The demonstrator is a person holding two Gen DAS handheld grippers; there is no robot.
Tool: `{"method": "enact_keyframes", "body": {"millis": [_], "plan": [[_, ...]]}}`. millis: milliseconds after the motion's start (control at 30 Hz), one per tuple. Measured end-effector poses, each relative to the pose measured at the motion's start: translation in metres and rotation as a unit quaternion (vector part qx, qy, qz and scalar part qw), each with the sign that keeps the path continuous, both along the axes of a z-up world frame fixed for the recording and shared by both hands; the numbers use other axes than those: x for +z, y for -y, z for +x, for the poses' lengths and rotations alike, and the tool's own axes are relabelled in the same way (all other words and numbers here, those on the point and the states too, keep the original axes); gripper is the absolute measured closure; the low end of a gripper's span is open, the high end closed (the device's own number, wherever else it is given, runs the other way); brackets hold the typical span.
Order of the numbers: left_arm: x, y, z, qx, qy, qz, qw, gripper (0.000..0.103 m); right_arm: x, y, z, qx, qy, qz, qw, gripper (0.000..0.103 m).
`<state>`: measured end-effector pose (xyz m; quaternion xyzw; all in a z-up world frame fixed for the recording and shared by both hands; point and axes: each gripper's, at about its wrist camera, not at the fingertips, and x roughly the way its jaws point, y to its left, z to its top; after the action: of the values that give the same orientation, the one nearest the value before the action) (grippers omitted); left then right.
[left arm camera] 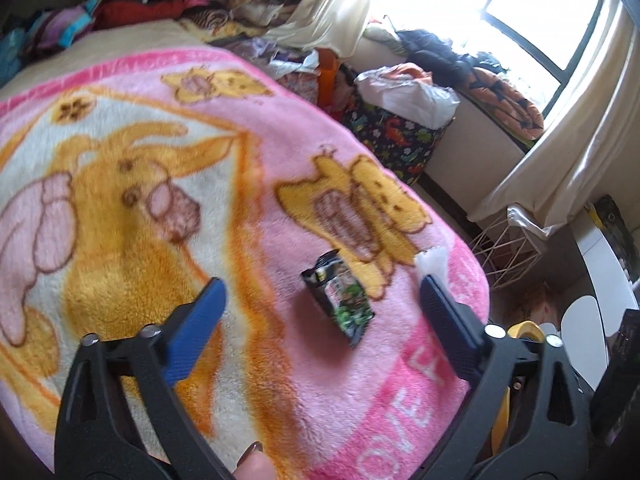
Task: Collect trash
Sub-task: 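Move both grippers back over the green packet and white mesh bundle, then grasp the white mesh bundle with the right gripper while the left grasps the green packet, then carry the green packet and white mesh bundle over the yellow bin and open both grippers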
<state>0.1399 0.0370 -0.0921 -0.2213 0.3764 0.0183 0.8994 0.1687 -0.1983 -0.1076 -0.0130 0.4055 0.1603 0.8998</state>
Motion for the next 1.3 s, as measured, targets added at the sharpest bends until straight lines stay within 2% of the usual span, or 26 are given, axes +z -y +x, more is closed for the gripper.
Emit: {"method": "enact_keyframes", "body": {"millis": [133, 300, 367, 433, 533, 667, 800, 967, 1300], "plan": [[-0.019, -0.004, 0.007, -0.004, -0.027, -0.031, 0.9991, 0.03, -0.018, -0.015, 0.018, 0.014, -0.033, -0.032, 0.999, 0.033], [-0.036, 0.002, 0.017, -0.016, -0.049, -0.052, 0.9973, 0.04, -0.04, -0.023, 0.036, 0.02, -0.074, -0.066, 0.995, 0.051], [-0.04, 0.006, 0.021, -0.023, -0.053, -0.056, 0.9968, 0.044, -0.047, -0.026, 0.039, 0.03, -0.087, -0.069, 0.993, 0.071], [-0.044, 0.01, 0.026, -0.029, -0.058, -0.059, 0.9962, 0.047, -0.049, -0.028, 0.038, 0.037, -0.087, -0.066, 0.993, 0.082], [-0.05, 0.014, 0.033, -0.032, -0.064, -0.067, 0.9952, 0.053, -0.047, -0.024, 0.033, 0.04, -0.088, -0.037, 0.995, 0.085], [-0.054, 0.02, 0.038, -0.035, -0.073, -0.07, 0.9943, 0.072, -0.038, -0.014, 0.018, 0.043, -0.084, 0.011, 0.995, 0.085], [-0.057, 0.026, 0.037, -0.043, -0.079, -0.065, 0.9938, 0.091, -0.027, -0.008, 0.0, 0.048, -0.076, 0.038, 0.995, 0.085], [-0.049, 0.034, 0.029, -0.056, -0.07, -0.057, 0.9943, 0.093, -0.013, -0.004, -0.021, 0.057, -0.061, 0.065, 0.994, 0.085], [-0.003, 0.056, 0.007, -0.087, -0.015, -0.02, 0.9959, 0.093, 0.017, 0.002, -0.05, 0.064, -0.027, 0.085, 0.994, 0.085]]}}
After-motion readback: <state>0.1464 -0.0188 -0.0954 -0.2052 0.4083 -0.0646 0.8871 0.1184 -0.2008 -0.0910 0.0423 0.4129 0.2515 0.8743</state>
